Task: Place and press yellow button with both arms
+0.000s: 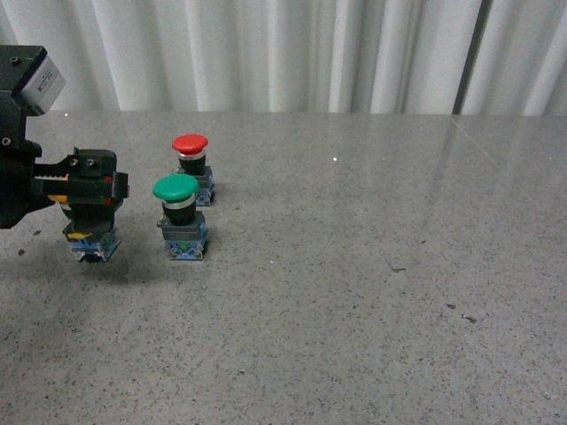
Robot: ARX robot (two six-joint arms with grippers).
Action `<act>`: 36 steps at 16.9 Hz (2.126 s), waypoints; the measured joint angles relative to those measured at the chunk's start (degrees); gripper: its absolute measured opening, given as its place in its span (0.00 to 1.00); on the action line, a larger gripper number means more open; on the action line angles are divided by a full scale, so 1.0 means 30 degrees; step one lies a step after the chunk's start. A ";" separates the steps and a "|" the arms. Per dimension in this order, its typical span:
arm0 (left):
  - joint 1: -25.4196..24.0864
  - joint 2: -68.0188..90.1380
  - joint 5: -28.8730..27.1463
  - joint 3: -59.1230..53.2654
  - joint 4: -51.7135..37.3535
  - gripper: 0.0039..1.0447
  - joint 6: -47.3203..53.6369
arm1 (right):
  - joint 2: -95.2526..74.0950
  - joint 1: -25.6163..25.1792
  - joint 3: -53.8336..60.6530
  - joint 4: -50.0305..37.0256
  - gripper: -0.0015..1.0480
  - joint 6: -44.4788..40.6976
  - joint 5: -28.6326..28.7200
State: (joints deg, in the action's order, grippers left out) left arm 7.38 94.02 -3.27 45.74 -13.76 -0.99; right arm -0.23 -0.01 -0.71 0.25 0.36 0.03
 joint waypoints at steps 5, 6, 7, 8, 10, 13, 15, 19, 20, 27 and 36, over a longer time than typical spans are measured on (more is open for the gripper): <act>0.0539 -0.2259 -0.1071 -0.0015 0.1173 0.34 0.1137 | 0.0000 0.0000 0.0000 0.0000 0.94 0.0000 0.0000; 0.0998 -0.2951 -0.1224 0.0197 0.1603 0.33 0.1311 | 0.0000 0.0000 0.0000 0.0000 0.94 0.0000 -0.0007; 0.1574 -0.3599 -0.1377 0.0663 0.2033 0.33 0.1406 | 0.0000 0.0000 0.0000 0.0000 0.94 0.0000 0.0000; 0.2266 -0.4065 -0.1494 0.1399 0.2317 0.33 0.1428 | 0.0000 0.0000 0.0000 0.0000 0.94 0.0000 0.0000; 0.4000 -0.4379 -0.1749 0.3555 0.2747 0.33 0.1311 | 0.0000 0.0000 0.0000 0.0000 0.94 0.0000 -0.0007; 0.6455 -0.2863 -0.2047 0.6390 0.3279 0.33 0.0408 | 0.0000 0.0000 0.0000 0.0000 0.94 0.0000 0.0000; 0.7978 0.0182 -0.2062 0.8233 0.3483 0.33 -0.0823 | 0.0000 0.0000 0.0000 0.0000 0.94 0.0000 0.0000; 0.9267 0.3636 -0.2062 0.9551 0.3330 0.33 -0.2608 | 0.0000 0.0000 0.0000 -0.0007 0.94 0.0000 0.0000; 0.9442 0.4262 -0.2062 0.9748 0.3177 0.32 -0.3031 | 0.0000 0.0000 0.0000 0.0000 0.94 0.0000 0.0000; 1.0083 0.6958 -0.2630 1.0615 0.2994 0.32 -0.5566 | 0.0000 0.0000 0.0000 -0.0007 0.94 0.0000 0.0000; 1.0295 0.7861 -0.2849 1.1417 0.3300 0.74 -0.6382 | 0.0000 0.0000 0.0000 0.0000 0.94 0.0000 0.0000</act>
State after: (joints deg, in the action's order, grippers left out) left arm 38.26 117.60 -11.81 79.99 -3.86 -20.14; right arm -0.23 -0.01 -0.71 0.25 0.36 0.03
